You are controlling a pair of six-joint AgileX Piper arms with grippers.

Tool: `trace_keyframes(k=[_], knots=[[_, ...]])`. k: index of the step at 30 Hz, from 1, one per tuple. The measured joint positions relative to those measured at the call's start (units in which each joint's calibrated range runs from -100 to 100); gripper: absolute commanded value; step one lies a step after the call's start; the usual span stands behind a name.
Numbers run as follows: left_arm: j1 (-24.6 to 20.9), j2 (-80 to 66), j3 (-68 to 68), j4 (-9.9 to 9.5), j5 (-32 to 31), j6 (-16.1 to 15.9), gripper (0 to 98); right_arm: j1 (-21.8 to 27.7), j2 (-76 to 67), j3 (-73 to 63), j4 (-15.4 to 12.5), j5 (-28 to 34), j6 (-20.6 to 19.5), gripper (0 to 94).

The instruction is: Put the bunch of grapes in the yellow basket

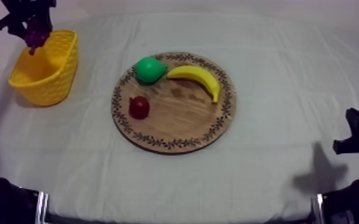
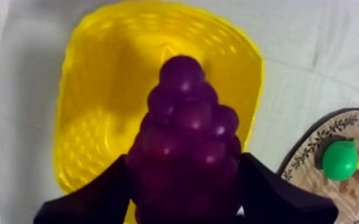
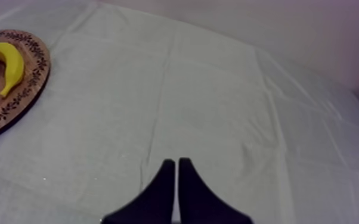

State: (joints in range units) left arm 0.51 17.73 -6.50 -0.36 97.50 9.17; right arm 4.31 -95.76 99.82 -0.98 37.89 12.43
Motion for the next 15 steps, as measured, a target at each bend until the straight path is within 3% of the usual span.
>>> trace_keyframes(k=[15], knots=[[-1.68, 9.08, 1.78, 0.36, -4.6, 0.53, 63.8, 0.0, 0.0, 0.0, 0.0, 0.0, 0.0, 0.3]])
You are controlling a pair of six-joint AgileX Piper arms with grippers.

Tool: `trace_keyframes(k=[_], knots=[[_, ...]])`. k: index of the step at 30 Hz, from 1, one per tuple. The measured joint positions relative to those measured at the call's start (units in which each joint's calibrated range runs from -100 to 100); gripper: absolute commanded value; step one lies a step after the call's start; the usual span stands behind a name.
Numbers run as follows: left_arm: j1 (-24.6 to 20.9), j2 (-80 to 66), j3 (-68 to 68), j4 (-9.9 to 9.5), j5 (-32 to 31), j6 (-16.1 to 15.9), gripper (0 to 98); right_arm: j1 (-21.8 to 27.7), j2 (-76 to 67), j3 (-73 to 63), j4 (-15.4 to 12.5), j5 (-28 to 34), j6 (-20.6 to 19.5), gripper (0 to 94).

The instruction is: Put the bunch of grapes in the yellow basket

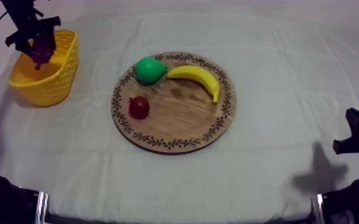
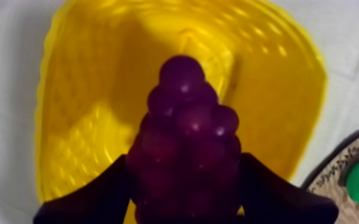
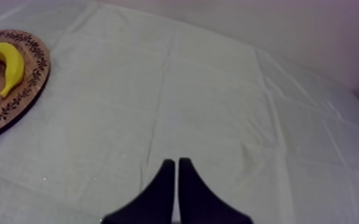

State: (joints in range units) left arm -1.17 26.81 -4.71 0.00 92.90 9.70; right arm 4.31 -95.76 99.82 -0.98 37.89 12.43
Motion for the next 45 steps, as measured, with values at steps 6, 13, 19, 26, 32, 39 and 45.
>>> trace_keyframes(k=[6, 13, 19, 26, 32, 39, 45], knots=[[-0.73, 3.73, -1.01, 0.0, -0.66, -0.04, 72.1, 0.0, 0.0, 0.0, 0.0, 0.0, 0.0, 0.3], [-1.19, 5.4, -1.46, 0.0, -0.96, -0.27, 87.6, 0.0, 0.0, 0.0, 0.0, 0.0, 0.0, 0.3], [-1.43, 4.74, -1.23, 0.0, -1.71, -0.61, 92.2, 0.0, 0.0, 0.0, 0.0, 0.0, 0.0, 0.3], [-1.51, 1.16, 1.04, 0.47, -2.33, -0.89, 88.4, 0.0, 0.0, 0.0, 0.0, 0.0, 0.0, 0.3], [-1.39, -4.3, 4.19, 1.13, -2.57, -0.96, 76.9, 0.0, 0.0, 0.0, 0.0, 0.0, 0.0, 0.3], [-0.96, -12.75, 10.54, 2.05, -4.53, -0.83, 63.0, 0.0, 0.0, 0.0, 0.0, 0.0, 0.0, 0.3], [-0.5, -20.8, 17.46, 2.07, -7.71, -1.02, 55.3, 0.0, 0.0, 0.0, 0.0, 0.0, 0.0, 0.3]])
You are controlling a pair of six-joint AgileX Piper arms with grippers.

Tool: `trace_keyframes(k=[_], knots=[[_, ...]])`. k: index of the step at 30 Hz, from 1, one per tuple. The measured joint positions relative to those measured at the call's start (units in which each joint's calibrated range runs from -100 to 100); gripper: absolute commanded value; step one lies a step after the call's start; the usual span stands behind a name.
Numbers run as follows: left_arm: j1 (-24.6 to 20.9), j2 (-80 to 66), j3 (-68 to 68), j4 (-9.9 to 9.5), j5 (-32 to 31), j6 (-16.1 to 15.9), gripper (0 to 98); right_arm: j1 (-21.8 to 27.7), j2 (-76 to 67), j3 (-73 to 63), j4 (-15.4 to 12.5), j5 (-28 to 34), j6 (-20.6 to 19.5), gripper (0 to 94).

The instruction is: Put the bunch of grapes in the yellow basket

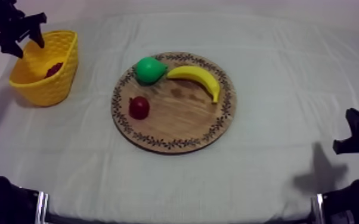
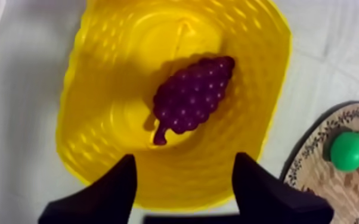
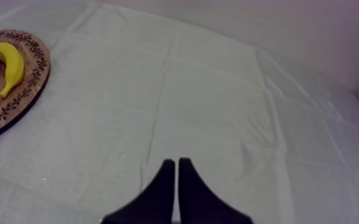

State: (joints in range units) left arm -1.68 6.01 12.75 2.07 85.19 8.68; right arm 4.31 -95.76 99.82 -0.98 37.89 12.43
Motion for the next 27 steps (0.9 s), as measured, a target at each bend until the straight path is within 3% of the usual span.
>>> trace_keyframes(k=[21, 27], knots=[[2.83, -34.57, 33.41, -1.75, -22.59, 1.08, 9.2, 0.0, 0.0, 0.0, 0.0, 0.0, 0.0, 0.3], [4.82, -46.18, 43.28, -2.44, -30.87, 1.55, 1.4, 0.0, 0.0, 0.0, 0.0, 0.0, 0.07, 0.3]])
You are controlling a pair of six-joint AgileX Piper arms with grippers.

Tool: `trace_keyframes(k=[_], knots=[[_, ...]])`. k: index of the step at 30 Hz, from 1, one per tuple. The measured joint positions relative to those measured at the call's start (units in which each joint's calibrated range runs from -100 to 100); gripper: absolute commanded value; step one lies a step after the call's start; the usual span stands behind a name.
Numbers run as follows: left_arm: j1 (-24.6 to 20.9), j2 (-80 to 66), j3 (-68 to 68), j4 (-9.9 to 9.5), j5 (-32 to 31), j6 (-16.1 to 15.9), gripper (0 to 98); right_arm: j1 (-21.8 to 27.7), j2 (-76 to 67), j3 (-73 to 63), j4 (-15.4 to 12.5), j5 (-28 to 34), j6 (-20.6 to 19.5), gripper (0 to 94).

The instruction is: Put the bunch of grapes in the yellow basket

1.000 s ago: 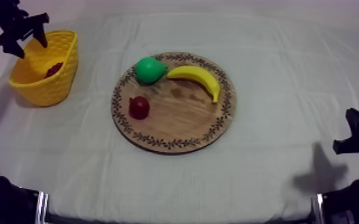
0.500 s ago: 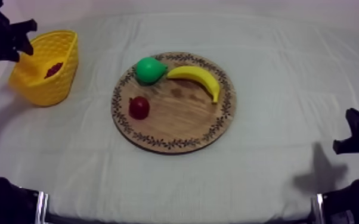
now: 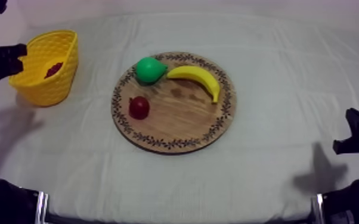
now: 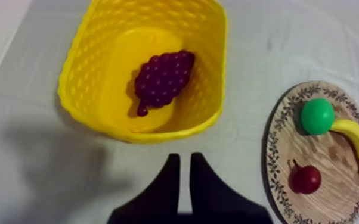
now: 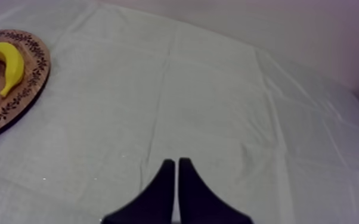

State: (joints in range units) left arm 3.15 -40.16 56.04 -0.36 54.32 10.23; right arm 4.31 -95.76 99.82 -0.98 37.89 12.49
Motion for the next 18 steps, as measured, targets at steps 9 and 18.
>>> trace_keyframes(k=[9, 18], knots=[[1.53, -19.17, 14.58, 0.36, -5.18, -3.07, 0.1, 0.0, 0.0, 0.0, 0.0, 0.0, -0.07, 0.3], [3.01, -37.22, 28.69, -0.53, -9.55, -8.55, 0.0, 0.0, 0.0, 0.0, 0.0, 0.0, -0.07, 0.3]])
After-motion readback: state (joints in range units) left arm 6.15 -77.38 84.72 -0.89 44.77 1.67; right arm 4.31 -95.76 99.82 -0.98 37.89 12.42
